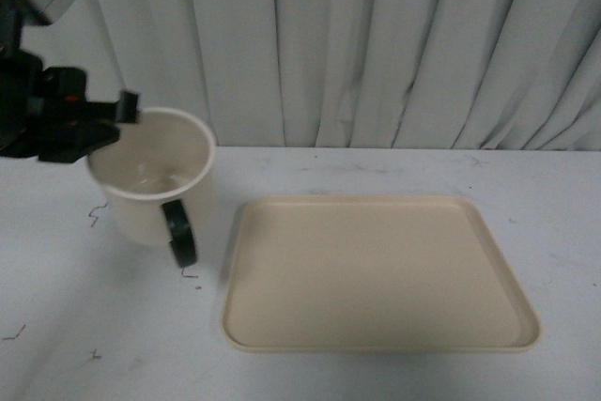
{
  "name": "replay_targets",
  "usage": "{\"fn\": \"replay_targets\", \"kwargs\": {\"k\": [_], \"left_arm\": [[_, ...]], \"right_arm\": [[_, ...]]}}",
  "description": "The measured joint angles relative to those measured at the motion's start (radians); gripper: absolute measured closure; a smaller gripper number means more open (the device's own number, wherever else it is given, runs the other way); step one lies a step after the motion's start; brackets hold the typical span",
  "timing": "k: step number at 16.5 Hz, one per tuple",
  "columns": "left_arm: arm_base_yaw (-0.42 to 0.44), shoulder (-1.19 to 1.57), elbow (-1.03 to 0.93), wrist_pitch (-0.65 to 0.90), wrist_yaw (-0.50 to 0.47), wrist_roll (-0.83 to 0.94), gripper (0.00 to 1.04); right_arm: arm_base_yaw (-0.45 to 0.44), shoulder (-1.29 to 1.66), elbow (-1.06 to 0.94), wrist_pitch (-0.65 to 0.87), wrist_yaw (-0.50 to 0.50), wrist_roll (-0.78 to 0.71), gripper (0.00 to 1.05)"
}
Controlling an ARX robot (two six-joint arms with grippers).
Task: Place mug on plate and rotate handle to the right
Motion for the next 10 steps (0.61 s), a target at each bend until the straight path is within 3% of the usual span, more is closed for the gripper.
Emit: {"fn": "replay_targets", "kwargs": {"k": [5,7,10], "left_arm": [[-0.271,0.116,0.123,0.009,-0.069,-0.053,1.02],[-0.311,0.190,0.135,0.009,-0.073,-0.055,1.02],[-0.278,0.279,0.162,0.023,-0.079,-0.055,1.02]], "right_arm": [[0.000,0.000,0.000,0.000,0.000,0.000,0.06],[0.000,0.000,0.000,0.000,0.000,0.000,0.06],[0.000,0.000,0.000,0.000,0.000,0.000,0.06]]}}
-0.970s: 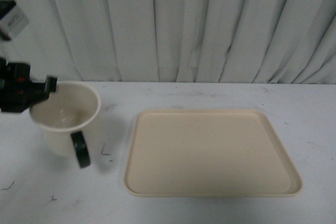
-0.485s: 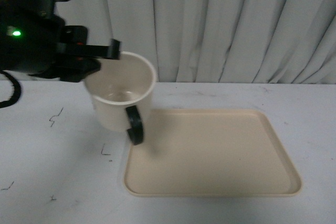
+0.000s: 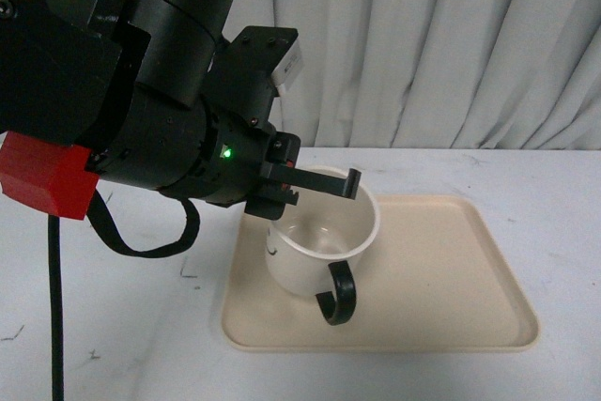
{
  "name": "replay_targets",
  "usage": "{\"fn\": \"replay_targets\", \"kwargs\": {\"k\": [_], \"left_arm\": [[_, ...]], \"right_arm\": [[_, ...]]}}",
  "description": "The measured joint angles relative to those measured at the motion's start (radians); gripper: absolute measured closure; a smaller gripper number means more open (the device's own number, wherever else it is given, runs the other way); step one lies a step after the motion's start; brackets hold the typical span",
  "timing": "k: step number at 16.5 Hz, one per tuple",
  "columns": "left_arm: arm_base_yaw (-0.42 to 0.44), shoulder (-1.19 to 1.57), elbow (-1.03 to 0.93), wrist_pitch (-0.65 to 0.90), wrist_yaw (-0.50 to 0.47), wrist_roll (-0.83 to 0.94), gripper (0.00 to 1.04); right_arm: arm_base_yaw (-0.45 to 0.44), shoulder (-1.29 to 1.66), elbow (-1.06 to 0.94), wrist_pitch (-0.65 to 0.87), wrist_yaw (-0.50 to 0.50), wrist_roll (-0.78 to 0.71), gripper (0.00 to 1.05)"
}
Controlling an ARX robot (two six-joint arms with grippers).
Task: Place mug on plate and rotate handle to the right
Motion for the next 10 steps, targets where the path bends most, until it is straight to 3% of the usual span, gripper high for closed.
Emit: {"fn": "replay_targets", "kwargs": {"k": [4,10], "left_arm": [[0.061,0.079,0.070,0.002,0.011,-0.024,1.02],[0.030,0.203,0.158,-0.008,0.044,-0.068,1.02]], "right_arm": [[0.000,0.000,0.000,0.000,0.000,0.000,0.06],[0.000,0.000,0.000,0.000,0.000,0.000,0.06]]}}
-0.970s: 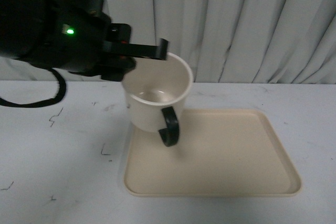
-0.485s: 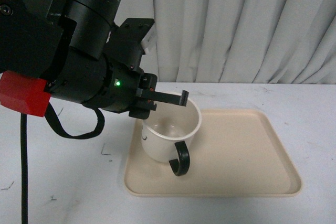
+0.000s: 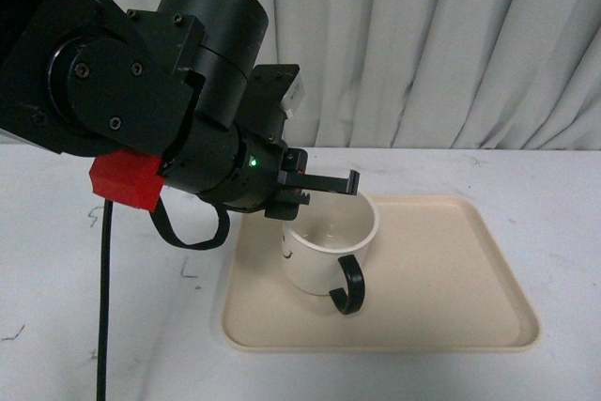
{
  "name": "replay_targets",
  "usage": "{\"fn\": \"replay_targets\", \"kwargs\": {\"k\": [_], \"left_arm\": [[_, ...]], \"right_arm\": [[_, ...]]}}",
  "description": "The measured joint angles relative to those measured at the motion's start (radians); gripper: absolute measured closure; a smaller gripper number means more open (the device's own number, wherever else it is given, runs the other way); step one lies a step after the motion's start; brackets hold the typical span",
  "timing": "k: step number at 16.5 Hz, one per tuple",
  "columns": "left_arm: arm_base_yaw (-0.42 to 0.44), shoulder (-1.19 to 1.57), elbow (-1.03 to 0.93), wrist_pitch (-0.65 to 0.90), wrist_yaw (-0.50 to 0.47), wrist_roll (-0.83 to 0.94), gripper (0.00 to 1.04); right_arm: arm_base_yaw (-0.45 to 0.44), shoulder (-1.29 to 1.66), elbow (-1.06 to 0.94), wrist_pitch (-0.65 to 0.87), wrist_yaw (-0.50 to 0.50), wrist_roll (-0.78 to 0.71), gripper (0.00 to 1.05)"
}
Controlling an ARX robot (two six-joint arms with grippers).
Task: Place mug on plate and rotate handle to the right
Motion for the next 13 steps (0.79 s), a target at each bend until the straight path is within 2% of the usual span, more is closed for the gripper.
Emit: {"fn": "replay_targets", "kwargs": {"k": [1,3,6,8,9,10,11,12,13], "left_arm": [[-0.005,0.008,0.014,-0.013,0.002,-0.009,1.02],[-0.014,0.014,0.028,-0.039,0.012,-0.010,0.80],[-0.077,-0.037,0.032,-0.085,0.016,0.012,0.46],[-0.110,-0.194,-0.019,-0.095,0.025,0.057,0.23],[-0.106,-0.308,-0.076,-0.045,0.043,0.082,0.10],[-0.087,-0.412,-0.136,0.025,0.058,0.108,0.05],[-0.061,-0.533,-0.222,0.163,0.037,0.149,0.07],[-0.048,-0.595,-0.248,0.217,0.027,0.168,0.07],[-0.056,-0.609,-0.257,0.312,-0.038,0.177,0.10]], "right_arm": [[0.000,0.000,0.000,0.000,0.000,0.000,0.06],[0.000,0.000,0.000,0.000,0.000,0.000,0.06],[0.000,0.000,0.000,0.000,0.000,0.000,0.06],[0.000,0.000,0.000,0.000,0.000,0.000,0.06],[0.000,0.000,0.000,0.000,0.000,0.000,0.06],[0.000,0.000,0.000,0.000,0.000,0.000,0.06],[0.000,0.000,0.000,0.000,0.000,0.000,0.06],[0.000,0.000,0.000,0.000,0.000,0.000,0.06],[0.000,0.000,0.000,0.000,0.000,0.000,0.06]]}}
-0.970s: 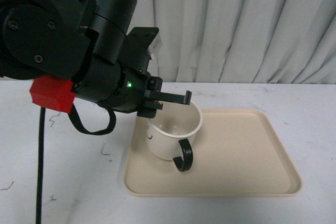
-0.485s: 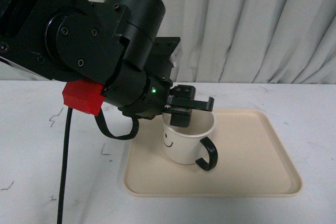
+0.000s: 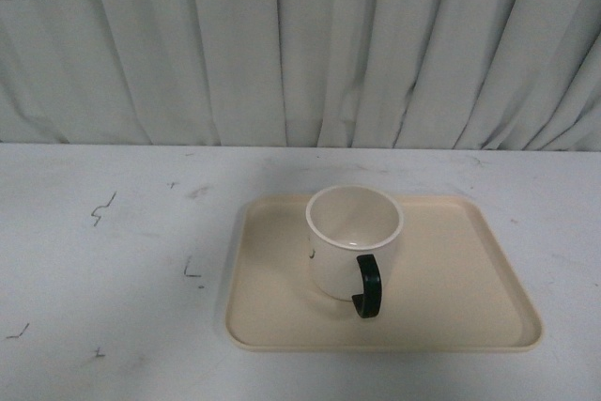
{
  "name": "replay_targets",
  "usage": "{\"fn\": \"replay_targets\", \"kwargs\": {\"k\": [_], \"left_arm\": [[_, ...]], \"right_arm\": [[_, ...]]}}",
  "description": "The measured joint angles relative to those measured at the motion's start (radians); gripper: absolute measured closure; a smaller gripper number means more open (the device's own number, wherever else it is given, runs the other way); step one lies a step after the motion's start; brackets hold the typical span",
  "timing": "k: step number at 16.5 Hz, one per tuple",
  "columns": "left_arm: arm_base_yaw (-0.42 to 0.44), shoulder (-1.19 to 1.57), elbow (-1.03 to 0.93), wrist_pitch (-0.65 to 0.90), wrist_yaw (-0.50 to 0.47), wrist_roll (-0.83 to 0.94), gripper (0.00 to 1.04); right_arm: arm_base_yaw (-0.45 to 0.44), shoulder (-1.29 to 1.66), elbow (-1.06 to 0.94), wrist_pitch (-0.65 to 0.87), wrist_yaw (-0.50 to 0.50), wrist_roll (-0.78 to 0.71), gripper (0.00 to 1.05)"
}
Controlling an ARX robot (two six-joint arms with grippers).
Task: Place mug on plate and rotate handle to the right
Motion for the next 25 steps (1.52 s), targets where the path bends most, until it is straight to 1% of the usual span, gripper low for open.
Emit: {"fn": "replay_targets", "kwargs": {"k": [1,2,3,4,6,7,8,11,12,16,17,18,19,20,21,25], "left_arm": [[-0.011,-0.012,-0.100,0.172,-0.212,-0.020,0.22],[0.016,-0.048,-0.243,0.254,-0.345,-0.027,0.35],[0.069,-0.097,-0.338,0.297,-0.372,-0.033,0.46],[0.125,-0.175,-0.413,0.330,-0.364,-0.045,0.58],[0.179,-0.296,-0.531,0.353,-0.289,-0.047,0.84],[0.201,-0.322,-0.582,0.348,-0.257,-0.047,0.95],[0.232,-0.360,-0.632,0.342,-0.229,-0.051,1.03],[0.303,-0.500,-0.723,0.320,-0.169,-0.049,1.03],[0.336,-0.579,-0.777,0.276,-0.123,-0.049,1.03],[0.382,-0.710,-0.827,0.205,-0.083,-0.049,1.03],[0.435,-0.749,-0.840,0.174,-0.013,-0.049,1.03],[0.475,-0.789,-0.852,0.144,-0.008,-0.050,1.03],[0.476,-0.821,-0.861,0.135,-0.001,-0.051,1.03],[0.471,-0.820,-0.887,0.189,0.007,-0.051,1.03],[0.468,-0.844,-0.895,0.131,0.008,-0.051,1.03],[0.468,-0.966,-0.896,0.037,0.008,-0.051,1.03]], "right_arm": [[0.000,0.000,0.000,0.000,0.000,0.000,0.06],[0.000,0.000,0.000,-0.002,0.001,0.000,0.06],[0.000,0.000,0.000,-0.001,0.001,0.000,0.06],[0.000,0.000,0.000,0.000,0.000,0.000,0.06],[0.000,0.000,0.000,-0.001,0.000,0.000,0.06],[0.000,0.000,0.000,0.000,0.000,0.000,0.06],[0.000,0.000,0.000,-0.001,0.000,0.000,0.06],[0.000,0.000,0.000,-0.001,0.000,0.000,0.06],[0.000,0.000,0.000,-0.001,0.000,0.000,0.06],[0.000,0.000,0.000,0.000,0.000,0.000,0.06],[0.000,0.000,0.000,-0.001,0.000,0.000,0.06],[0.000,0.000,0.000,0.000,0.001,0.000,0.06],[0.000,0.000,0.000,-0.001,0.000,0.000,0.06],[0.000,0.000,0.000,0.000,0.000,0.000,0.06],[0.000,0.000,0.000,0.000,0.000,0.000,0.06],[0.000,0.000,0.000,0.000,0.000,0.000,0.06]]}}
